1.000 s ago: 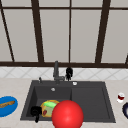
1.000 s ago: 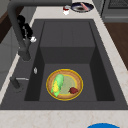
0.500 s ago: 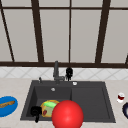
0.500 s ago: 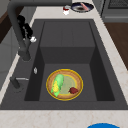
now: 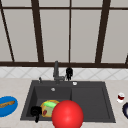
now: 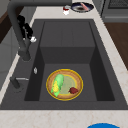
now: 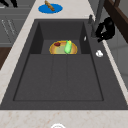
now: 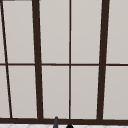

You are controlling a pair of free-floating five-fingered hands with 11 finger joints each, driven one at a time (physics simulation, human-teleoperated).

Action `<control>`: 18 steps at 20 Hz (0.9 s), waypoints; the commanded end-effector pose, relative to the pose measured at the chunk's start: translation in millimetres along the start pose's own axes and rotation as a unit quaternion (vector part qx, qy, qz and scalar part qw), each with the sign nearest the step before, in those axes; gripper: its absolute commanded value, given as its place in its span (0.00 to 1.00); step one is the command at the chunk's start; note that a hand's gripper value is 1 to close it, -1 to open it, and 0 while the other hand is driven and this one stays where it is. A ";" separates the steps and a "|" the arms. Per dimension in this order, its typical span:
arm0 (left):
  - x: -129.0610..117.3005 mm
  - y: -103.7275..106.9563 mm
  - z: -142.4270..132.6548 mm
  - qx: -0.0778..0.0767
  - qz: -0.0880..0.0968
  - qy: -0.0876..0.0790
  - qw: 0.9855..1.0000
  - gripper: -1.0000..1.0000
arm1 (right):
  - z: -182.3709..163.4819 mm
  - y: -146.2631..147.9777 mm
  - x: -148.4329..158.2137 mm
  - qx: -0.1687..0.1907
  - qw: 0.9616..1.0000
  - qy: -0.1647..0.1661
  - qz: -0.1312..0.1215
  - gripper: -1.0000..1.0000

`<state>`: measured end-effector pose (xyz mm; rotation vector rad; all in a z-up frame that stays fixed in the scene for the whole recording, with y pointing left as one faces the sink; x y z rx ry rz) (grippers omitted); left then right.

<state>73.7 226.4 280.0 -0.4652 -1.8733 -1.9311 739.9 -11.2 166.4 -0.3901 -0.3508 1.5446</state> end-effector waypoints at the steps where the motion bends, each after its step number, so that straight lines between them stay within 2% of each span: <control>1: 0.0 0.0 0.0 0.000 0.000 0.000 1.000 0.50 | 5.2 -10.9 28.3 0.008 1.000 0.005 -0.006 1.00; 10: 0.0 0.0 0.0 0.000 0.000 0.000 1.000 0.50 | 2.4 -12.2 28.8 0.008 1.000 0.016 -0.003 1.00; 18: 0.0 0.0 0.0 0.000 0.000 0.000 1.000 0.50 | -3.0 -11.2 34.3 0.009 0.999 0.029 0.012 1.00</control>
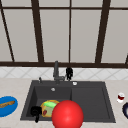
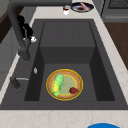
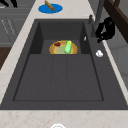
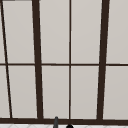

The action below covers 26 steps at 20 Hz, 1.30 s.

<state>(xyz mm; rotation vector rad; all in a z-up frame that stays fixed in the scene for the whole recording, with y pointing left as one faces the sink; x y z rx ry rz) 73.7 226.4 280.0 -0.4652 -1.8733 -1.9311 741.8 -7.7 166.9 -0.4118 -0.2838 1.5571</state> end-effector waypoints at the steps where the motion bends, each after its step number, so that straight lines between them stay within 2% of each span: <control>1: 0.0 0.0 0.0 0.000 0.000 0.000 1.000 0.50 | -1.3 -10.2 31.1 -0.005 1.000 0.006 0.001 1.00; 20: 0.0 0.0 0.0 0.000 0.000 0.000 1.000 0.50 | -1.6 -11.1 35.7 0.019 0.999 0.042 0.018 1.00; 22: 0.0 0.0 0.0 0.000 0.000 0.000 1.000 0.50 | 1.5 -3.5 29.8 0.030 0.998 0.052 0.026 1.00; 23: 0.0 0.0 0.0 0.000 0.000 0.000 1.000 0.50 | 0.8 -3.2 19.7 0.035 0.997 0.054 0.038 1.00; 24: 0.0 0.0 0.0 0.000 0.000 0.000 1.000 0.50 | 0.6 -3.1 16.9 0.033 0.997 0.053 0.040 0.00; 25: 0.0 0.0 0.0 0.000 0.000 0.000 1.000 0.50 | -0.8 -1.2 8.8 0.033 0.998 0.046 0.017 0.00; 26: 0.0 0.0 0.0 0.000 0.000 0.000 1.000 0.50 | -2.2 -3.8 5.5 0.033 0.998 0.045 0.022 0.00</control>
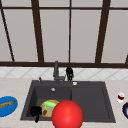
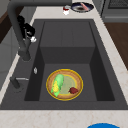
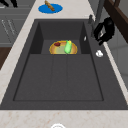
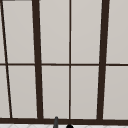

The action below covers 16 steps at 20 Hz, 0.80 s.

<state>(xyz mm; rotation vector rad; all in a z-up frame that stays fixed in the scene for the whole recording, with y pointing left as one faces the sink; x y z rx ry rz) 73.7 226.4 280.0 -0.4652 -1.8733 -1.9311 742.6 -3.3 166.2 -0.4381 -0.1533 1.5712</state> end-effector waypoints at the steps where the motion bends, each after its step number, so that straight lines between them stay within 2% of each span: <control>1: 0.0 0.0 0.0 0.000 0.000 0.000 1.000 0.50 | 0.0 0.0 0.0 0.000 1.000 -0.004 0.009 0.00; 2: 0.0 0.0 0.0 0.000 0.000 0.000 1.000 0.50 | 2.8 7.1 -4.5 -0.005 1.000 -0.002 0.007 0.00; 4: 0.0 0.0 0.0 0.000 0.000 0.000 1.000 0.50 | 14.0 12.4 -8.3 -0.040 0.999 -0.006 -0.006 0.00; 10: 0.0 0.0 0.0 0.000 0.000 0.000 1.000 0.50 | 20.4 20.1 -8.3 -0.056 0.997 -0.052 -0.015 0.00; 13: 0.0 0.0 0.0 0.000 0.000 0.000 1.000 0.50 | 19.7 29.2 -7.1 -0.071 0.994 -0.077 -0.021 0.00; 16: 0.0 0.0 0.0 0.000 0.000 0.000 1.000 0.50 | 34.0 34.8 -13.2 -0.093 0.991 -0.092 -0.025 0.00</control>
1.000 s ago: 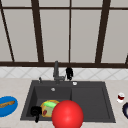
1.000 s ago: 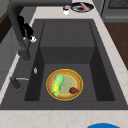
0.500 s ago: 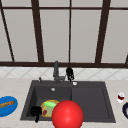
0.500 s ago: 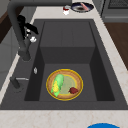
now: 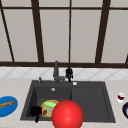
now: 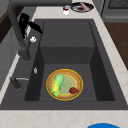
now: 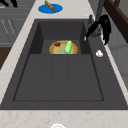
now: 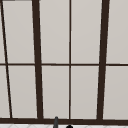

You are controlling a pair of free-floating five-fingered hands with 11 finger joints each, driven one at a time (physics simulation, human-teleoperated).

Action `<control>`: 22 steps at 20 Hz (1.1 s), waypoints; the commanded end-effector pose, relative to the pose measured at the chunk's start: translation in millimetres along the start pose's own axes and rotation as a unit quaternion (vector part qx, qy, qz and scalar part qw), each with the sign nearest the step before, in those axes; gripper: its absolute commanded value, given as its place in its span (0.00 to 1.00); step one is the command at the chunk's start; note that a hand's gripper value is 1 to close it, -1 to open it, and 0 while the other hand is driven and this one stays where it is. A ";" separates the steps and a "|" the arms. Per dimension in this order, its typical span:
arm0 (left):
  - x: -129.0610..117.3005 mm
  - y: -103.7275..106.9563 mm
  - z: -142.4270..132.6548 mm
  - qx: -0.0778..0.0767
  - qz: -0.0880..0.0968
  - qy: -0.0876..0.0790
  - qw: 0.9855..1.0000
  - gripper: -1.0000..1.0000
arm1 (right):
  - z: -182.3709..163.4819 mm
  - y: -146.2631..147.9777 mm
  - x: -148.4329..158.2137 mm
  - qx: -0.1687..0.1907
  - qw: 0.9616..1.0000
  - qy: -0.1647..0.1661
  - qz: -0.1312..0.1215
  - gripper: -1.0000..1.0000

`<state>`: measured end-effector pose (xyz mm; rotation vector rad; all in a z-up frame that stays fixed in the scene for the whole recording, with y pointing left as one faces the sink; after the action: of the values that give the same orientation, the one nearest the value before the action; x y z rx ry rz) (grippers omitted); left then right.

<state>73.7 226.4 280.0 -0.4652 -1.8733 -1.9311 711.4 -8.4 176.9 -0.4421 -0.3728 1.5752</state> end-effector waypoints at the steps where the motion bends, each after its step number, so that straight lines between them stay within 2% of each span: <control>1: 0.0 0.0 0.0 0.000 0.000 0.000 1.000 0.50 | 24.3 7.3 -8.0 -0.035 0.999 -0.017 -0.012 0.00; 4: 0.0 0.0 0.0 0.000 0.000 0.000 1.000 0.50 | 32.2 10.8 -11.7 -0.084 0.996 -0.007 -0.005 0.00; 7: 0.0 0.0 0.0 0.000 0.000 0.000 1.000 0.50 | 31.1 17.7 -14.3 -0.152 0.988 0.001 -0.005 0.00; 8: 0.0 0.0 0.0 0.000 0.000 0.000 1.000 0.50 | 34.0 18.7 -15.1 -0.171 0.985 0.001 -0.004 0.00; 9: 0.0 0.0 0.0 0.000 0.000 0.000 1.000 0.50 | 37.7 14.2 -13.4 -0.177 0.984 -0.002 -0.005 0.00; 14: 0.0 0.0 0.0 0.000 0.000 0.000 1.000 0.50 | 54.6 4.8 -5.6 -0.185 0.982 -0.017 -0.014 0.00; 17: 0.0 0.0 0.0 0.000 0.000 0.000 1.000 0.50 | 55.1 5.7 -1.2 -0.168 0.985 -0.037 -0.026 0.00; 20: 0.0 0.0 0.0 0.000 0.000 0.000 1.000 0.50 | 52.5 9.1 -1.8 -0.155 0.986 -0.061 -0.015 0.00; 21: 0.0 0.0 0.0 0.000 0.000 0.000 1.000 0.50 | 52.0 8.2 -3.4 -0.156 0.985 -0.073 -0.010 0.00; 22: 0.0 0.0 0.0 0.000 0.000 0.000 1.000 0.50 | 51.4 8.8 -4.5 -0.164 0.983 -0.088 -0.007 0.00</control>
<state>73.7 226.4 280.0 -0.4652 -1.8733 -1.9311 677.7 -12.5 218.1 -0.6295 -0.6916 1.5302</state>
